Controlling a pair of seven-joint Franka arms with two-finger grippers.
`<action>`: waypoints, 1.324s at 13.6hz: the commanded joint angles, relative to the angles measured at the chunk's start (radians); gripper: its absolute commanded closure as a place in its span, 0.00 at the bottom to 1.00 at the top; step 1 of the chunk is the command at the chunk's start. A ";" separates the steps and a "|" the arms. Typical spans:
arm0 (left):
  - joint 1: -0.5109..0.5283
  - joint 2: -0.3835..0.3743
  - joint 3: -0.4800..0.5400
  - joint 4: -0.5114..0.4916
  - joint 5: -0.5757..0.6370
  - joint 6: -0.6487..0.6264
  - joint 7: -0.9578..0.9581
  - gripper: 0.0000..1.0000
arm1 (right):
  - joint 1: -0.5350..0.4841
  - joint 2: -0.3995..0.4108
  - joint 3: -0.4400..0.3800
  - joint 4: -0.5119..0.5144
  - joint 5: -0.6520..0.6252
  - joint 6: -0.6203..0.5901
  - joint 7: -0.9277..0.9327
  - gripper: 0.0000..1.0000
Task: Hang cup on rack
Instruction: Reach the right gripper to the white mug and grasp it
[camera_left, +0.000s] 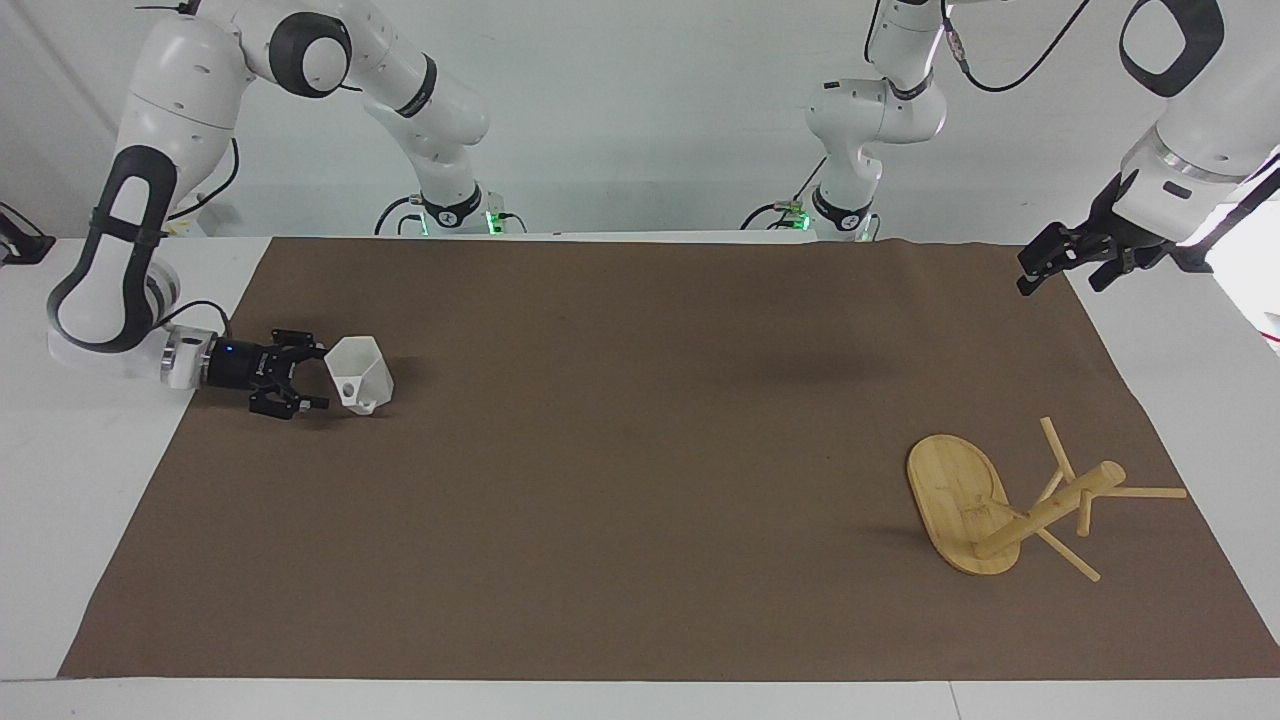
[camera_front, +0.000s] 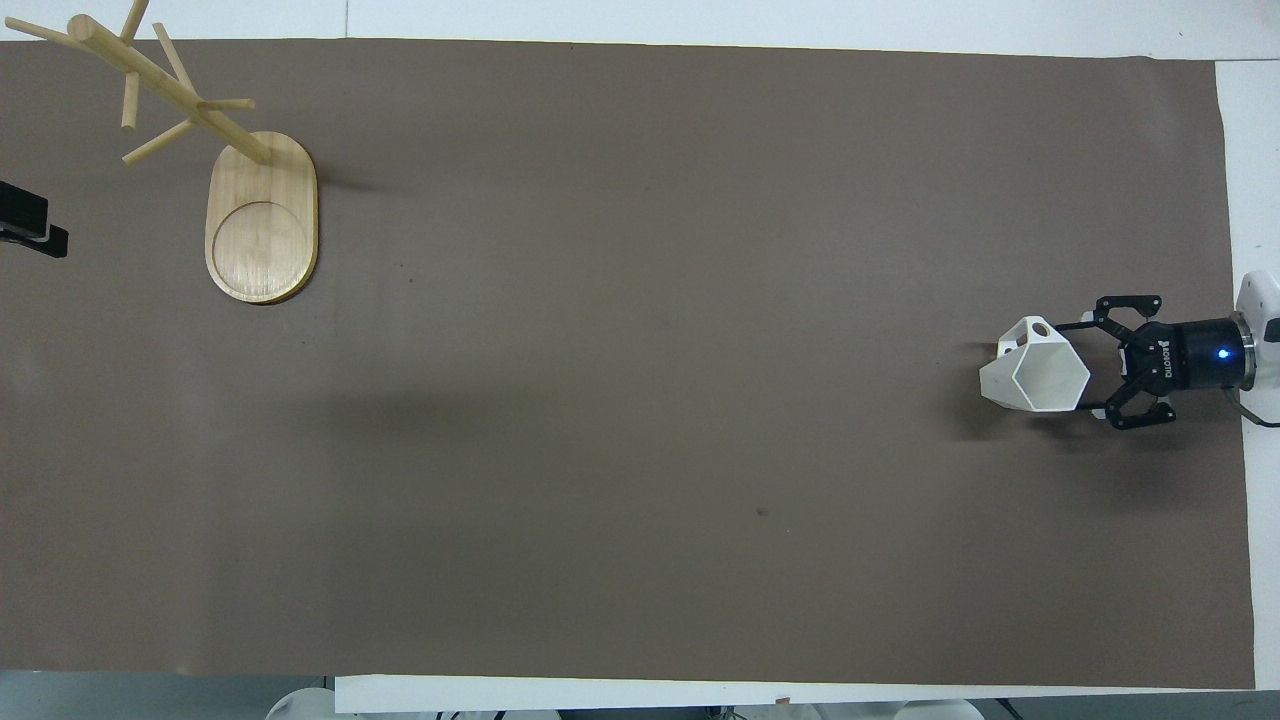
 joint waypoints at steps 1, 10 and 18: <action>0.002 -0.024 0.000 -0.030 -0.002 0.011 -0.009 0.00 | -0.004 -0.013 0.003 -0.057 0.027 0.025 -0.044 0.00; 0.002 -0.024 0.000 -0.030 -0.002 0.011 -0.011 0.00 | 0.004 -0.033 0.032 -0.151 0.053 0.096 -0.089 0.00; 0.002 -0.024 0.000 -0.030 -0.002 0.011 -0.011 0.00 | 0.002 -0.039 0.041 -0.160 0.078 0.056 -0.093 0.00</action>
